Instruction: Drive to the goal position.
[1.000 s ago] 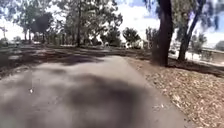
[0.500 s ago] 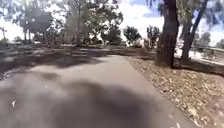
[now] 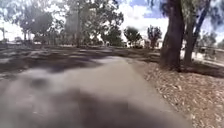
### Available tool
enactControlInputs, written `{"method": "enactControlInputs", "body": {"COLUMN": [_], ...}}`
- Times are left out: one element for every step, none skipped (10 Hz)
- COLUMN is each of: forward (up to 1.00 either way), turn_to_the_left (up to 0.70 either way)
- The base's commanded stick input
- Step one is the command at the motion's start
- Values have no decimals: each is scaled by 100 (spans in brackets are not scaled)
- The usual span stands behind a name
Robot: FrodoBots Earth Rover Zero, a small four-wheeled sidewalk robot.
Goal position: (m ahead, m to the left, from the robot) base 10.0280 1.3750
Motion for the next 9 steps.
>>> {"method": "enactControlInputs", "body": {"forward": [70, 70, 70, 70, 70, 70, 70, 70, 70], "turn_to_the_left": [0, 2, 8, 13, 18, 5, 14, 24, 33]}}
